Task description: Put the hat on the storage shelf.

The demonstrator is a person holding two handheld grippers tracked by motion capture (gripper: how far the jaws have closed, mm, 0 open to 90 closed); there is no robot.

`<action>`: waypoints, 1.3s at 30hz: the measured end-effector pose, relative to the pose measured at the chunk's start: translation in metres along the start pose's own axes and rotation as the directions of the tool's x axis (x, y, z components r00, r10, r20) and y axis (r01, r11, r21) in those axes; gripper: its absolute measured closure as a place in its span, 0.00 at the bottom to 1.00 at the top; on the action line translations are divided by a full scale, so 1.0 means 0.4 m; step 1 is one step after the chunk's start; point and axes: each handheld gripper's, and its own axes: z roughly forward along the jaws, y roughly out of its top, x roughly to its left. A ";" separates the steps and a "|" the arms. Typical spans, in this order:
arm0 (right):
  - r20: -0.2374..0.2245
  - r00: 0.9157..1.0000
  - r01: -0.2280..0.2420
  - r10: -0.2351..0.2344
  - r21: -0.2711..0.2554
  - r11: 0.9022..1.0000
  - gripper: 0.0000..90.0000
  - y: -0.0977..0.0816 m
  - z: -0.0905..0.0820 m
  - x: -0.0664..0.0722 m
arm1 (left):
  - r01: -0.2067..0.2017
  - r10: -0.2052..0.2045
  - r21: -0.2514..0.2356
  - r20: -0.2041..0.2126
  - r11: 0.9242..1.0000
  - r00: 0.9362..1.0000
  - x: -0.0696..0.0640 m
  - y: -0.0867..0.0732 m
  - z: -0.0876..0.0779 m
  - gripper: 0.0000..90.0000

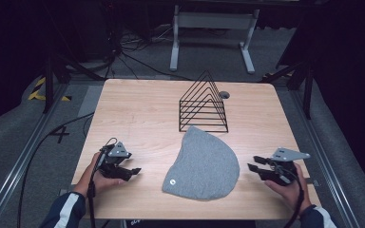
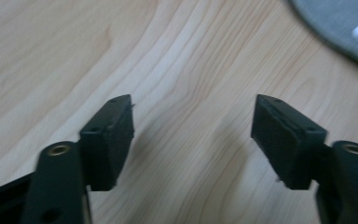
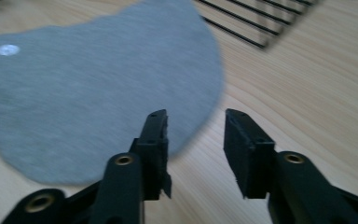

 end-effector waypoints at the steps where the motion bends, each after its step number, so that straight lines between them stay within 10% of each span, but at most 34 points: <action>1: -0.026 0.999 0.026 -0.026 -0.003 1.000 0.74 0.017 0.018 0.023 | -0.014 0.014 -0.002 0.004 1.000 1.000 -0.003 0.008 0.001 0.39; 5: -0.135 0.985 0.113 -0.111 0.004 0.994 0.84 0.063 0.096 0.120 | -0.041 0.041 -0.015 0.018 0.999 0.999 -0.019 0.046 0.021 0.48; 8: -0.232 0.956 0.190 -0.180 0.020 0.982 0.89 0.089 0.165 0.220 | -0.059 0.059 -0.022 0.024 0.998 0.998 -0.026 0.086 0.049 0.54; 17: -0.349 0.906 0.285 -0.240 0.084 0.955 0.91 0.086 0.257 0.331 | -0.153 0.155 -0.033 0.073 0.988 0.985 -0.070 0.224 0.173 0.57; 22: -0.367 0.904 0.270 -0.219 0.093 0.959 0.91 0.075 0.253 0.330 | -0.220 0.221 -0.017 0.089 0.975 0.971 -0.100 0.302 0.250 0.57; 31: -0.376 0.901 0.270 -0.215 0.099 0.958 0.92 0.059 0.232 0.327 | -0.244 0.240 0.040 0.093 0.969 0.966 -0.100 0.329 0.326 0.59; 39: -0.353 0.913 0.262 -0.204 0.125 0.957 0.92 0.037 0.195 0.300 | -0.220 0.211 0.080 0.109 0.972 0.971 -0.091 0.291 0.281 0.60</action>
